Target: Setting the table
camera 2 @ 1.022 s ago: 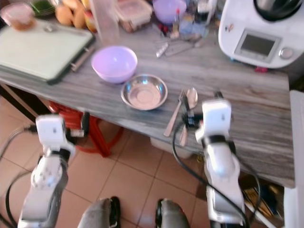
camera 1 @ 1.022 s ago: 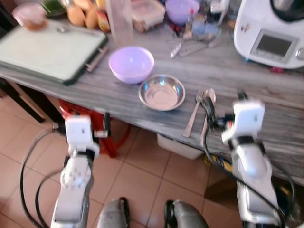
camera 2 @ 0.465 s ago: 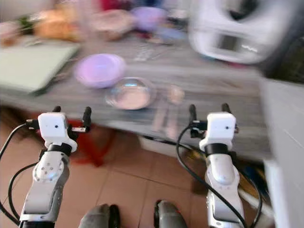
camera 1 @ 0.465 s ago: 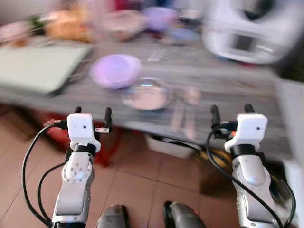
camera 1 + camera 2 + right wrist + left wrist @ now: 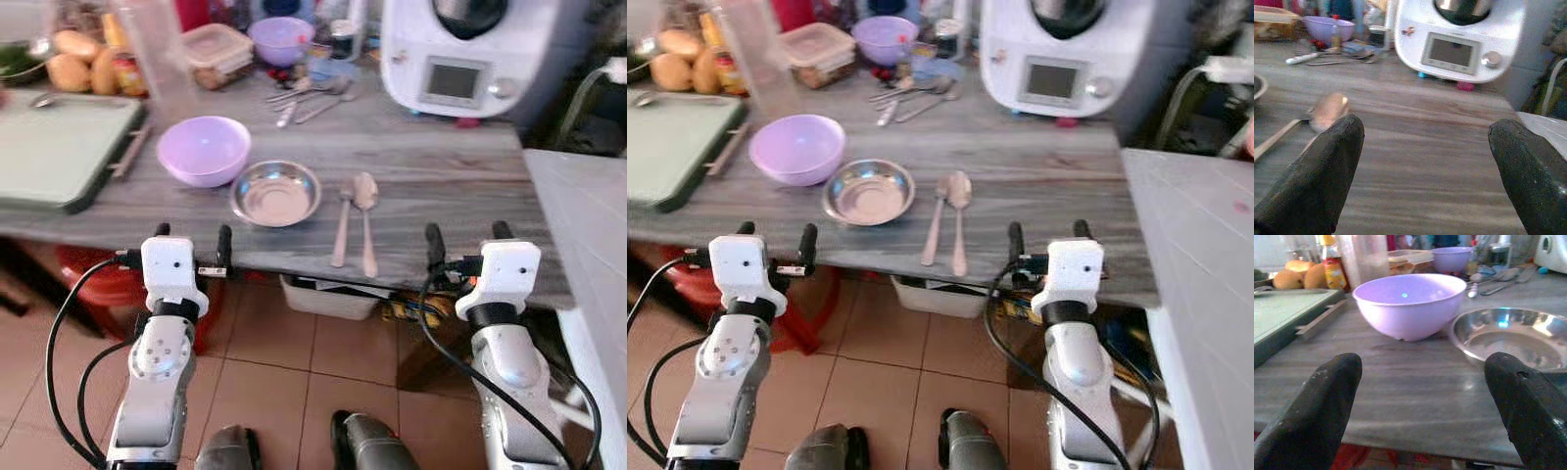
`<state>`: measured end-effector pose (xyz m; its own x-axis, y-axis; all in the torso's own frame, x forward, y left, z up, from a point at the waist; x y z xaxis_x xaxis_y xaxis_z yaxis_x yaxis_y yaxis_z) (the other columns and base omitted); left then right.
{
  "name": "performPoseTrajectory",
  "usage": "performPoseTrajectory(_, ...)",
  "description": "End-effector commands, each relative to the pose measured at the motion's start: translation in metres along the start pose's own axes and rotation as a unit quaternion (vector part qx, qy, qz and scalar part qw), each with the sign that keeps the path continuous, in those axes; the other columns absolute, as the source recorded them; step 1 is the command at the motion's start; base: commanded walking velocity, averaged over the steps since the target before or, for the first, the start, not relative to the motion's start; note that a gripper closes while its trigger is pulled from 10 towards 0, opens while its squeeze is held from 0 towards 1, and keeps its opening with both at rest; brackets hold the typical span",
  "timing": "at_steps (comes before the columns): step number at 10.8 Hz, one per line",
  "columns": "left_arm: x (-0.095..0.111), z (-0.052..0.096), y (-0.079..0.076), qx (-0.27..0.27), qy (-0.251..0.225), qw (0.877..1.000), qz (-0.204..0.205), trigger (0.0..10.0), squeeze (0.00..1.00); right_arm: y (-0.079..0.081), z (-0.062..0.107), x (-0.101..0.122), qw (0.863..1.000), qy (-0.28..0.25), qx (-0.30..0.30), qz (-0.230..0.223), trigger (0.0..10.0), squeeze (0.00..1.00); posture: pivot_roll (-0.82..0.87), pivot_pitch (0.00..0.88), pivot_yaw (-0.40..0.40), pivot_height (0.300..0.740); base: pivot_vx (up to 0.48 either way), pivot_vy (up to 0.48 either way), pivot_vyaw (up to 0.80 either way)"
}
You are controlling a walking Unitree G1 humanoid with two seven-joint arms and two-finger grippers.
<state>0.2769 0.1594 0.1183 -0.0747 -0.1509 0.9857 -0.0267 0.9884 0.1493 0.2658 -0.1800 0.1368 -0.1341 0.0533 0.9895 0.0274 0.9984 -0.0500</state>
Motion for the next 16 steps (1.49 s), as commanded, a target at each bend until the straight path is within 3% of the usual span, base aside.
performPoseTrajectory(1,-0.0006,0.0024,0.0014,0.004,0.005,1.0,-0.002,10.0,0.0,0.0009,0.0002,-0.0012,1.0,0.003,0.009,-0.003,10.0,0.0,-0.04,0.127,0.013,0.74,-0.285,0.0,0.0)
performPoseTrajectory(11,-0.0018,0.0009,0.0022,0.003,0.009,1.0,-0.005,10.0,0.0,0.0062,-0.0022,-0.0036,0.999,0.01,0.026,-0.016,10.0,0.0,-0.05,0.129,0.009,0.74,-0.292,0.0,0.0)
performPoseTrajectory(16,0.0026,0.0007,-0.004,-0.029,-0.005,1.0,0.001,10.0,0.0,0.0057,-0.0037,-0.0054,0.999,0.015,0.026,-0.021,10.0,0.0,-0.05,0.138,0.011,0.74,0.0,0.0,-0.14)
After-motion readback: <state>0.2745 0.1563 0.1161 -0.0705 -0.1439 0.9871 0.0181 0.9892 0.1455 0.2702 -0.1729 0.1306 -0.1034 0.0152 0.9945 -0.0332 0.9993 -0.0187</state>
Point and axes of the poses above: a point about 5 cm out from each wrist's last joint towards the gripper, its own z axis pointing back from the gripper into the wrist, its own x axis along the axis of the wrist's last joint, y = z × x, the point moved 2 cm from there along -z, pointing out of the wrist towards the gripper, and after that the axes turned 5 degrees about -z, right-handed, at the moved point
